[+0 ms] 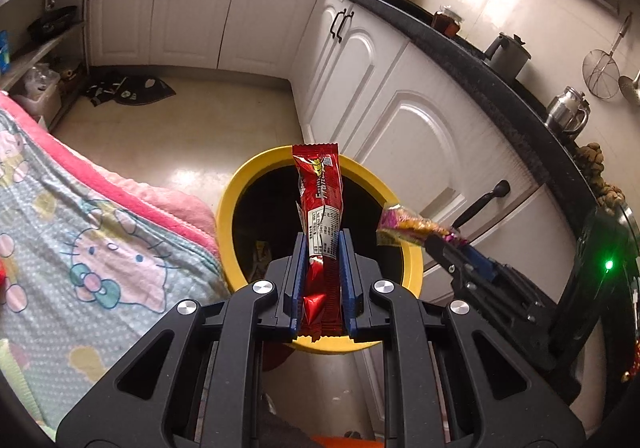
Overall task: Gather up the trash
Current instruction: 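Open the right gripper over the bin while the left gripper releases the candy bar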
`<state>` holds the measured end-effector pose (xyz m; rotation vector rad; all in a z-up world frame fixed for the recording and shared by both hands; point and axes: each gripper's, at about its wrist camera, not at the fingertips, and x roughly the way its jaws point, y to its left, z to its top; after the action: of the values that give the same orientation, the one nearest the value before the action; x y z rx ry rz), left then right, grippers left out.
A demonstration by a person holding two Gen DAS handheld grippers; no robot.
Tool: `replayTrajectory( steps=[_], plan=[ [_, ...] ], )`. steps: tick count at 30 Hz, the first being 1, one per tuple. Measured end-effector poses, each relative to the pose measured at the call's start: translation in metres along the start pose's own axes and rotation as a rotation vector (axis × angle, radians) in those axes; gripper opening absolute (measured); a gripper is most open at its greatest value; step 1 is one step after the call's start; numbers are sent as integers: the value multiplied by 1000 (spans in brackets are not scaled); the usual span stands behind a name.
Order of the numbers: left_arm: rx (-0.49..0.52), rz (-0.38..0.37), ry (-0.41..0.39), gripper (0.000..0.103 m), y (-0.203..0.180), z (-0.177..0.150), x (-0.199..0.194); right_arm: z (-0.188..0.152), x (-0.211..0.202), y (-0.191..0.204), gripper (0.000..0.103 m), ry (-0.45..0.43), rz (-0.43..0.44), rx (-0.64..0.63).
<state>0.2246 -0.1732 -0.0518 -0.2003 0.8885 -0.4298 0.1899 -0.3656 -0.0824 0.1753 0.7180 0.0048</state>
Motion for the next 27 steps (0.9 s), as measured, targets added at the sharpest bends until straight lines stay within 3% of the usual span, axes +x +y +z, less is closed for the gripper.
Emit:
replayTrajectory(
  steps=[11, 13, 14, 15, 17, 18, 27],
  plan=[
    [-9, -5, 32, 11, -1, 3, 25, -6, 20, 0, 31, 38, -4, -6],
    [-18, -8, 35, 12, 0, 4, 29, -6, 22, -1, 48, 40, -8, -8],
    [-25, -7, 36, 12, 1, 5, 31, -6, 22, -3, 51, 38, -16, -6],
    [-31, -6, 35, 14, 3, 5, 32, -6, 22, -3, 52, 36, -18, -2],
    [-49, 0, 35, 33, 6, 6, 33, -6, 23, -4, 55, 42, -21, 2],
    [-60, 2, 34, 38, 8, 5, 33, -6, 23, -3, 59, 43, -30, 2],
    [-121, 28, 14, 72, 28, -2, 21, -5, 19, -4, 74, 20, -59, 7]
  ],
)
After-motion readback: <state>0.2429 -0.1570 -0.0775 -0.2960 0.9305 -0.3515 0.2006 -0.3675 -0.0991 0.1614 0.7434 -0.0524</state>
